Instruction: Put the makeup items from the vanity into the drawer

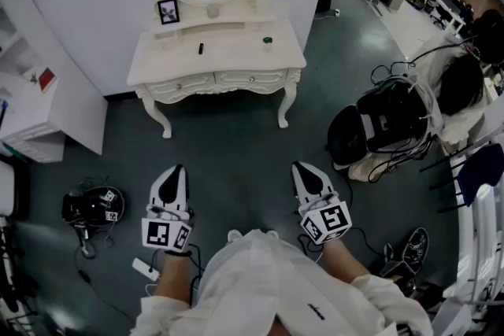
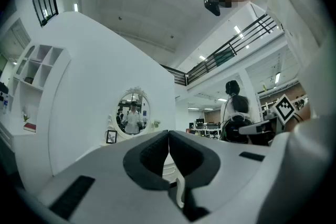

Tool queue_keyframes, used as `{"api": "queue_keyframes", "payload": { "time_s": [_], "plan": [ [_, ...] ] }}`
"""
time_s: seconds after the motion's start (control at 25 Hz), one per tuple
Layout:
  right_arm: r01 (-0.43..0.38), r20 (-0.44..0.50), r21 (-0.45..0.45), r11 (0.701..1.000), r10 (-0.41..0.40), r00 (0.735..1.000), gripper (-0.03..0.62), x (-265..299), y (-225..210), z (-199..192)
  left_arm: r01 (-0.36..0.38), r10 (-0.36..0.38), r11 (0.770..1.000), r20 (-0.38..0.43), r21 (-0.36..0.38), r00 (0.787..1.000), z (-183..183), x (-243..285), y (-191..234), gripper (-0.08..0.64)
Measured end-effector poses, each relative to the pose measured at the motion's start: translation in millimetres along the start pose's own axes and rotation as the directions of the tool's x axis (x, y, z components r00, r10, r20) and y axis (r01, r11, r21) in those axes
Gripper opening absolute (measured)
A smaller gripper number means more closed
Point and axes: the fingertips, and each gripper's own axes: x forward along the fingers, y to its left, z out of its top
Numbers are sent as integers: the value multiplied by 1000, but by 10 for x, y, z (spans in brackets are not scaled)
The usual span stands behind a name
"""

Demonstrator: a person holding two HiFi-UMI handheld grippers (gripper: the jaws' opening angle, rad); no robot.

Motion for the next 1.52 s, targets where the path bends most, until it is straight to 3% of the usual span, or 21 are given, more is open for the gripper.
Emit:
{"api": "queue_keyframes", "payload": {
  "time_s": [0.48, 0.64, 0.68, 0.72, 0.76, 0.92, 1.08, 1.52],
  "plan": [
    [-1, -6, -21, 1000, 1, 1000, 18, 176, 191, 16, -4, 4, 1000, 10, -2, 1000, -2, -51, 221, 29],
    [-12, -14, -25, 1000, 11, 1000, 18, 299, 306, -14, 39, -39, 998, 9, -39, 999, -38, -63, 283, 36],
    [-14, -17, -26, 1000, 14, 1000, 18, 344, 340, -21, 51, -51, 997, 1, -56, 999, -69, -52, 312, 77],
    [-17, -20, -29, 999, 16, 1000, 18, 391, 377, -26, 59, -59, 996, -7, -72, 998, -101, -40, 347, 186],
    [-20, -22, -32, 999, 19, 1000, 17, 436, 418, -33, 63, -64, 995, -12, -80, 998, -129, -38, 384, 251],
    [-28, -31, -40, 999, 26, 999, 18, 552, 597, -95, 59, -60, 997, -16, -49, 998, -184, -96, 502, 338],
    [-33, -50, -32, 999, 32, 998, 18, 614, 696, -168, 40, -42, 997, -23, -64, 999, -239, -137, 616, 376],
    [-80, -67, -32, 996, 78, 995, 18, 1118, 606, -215, 13, -19, 997, -80, -72, 997, -450, 99, 832, 377]
  ]
}}
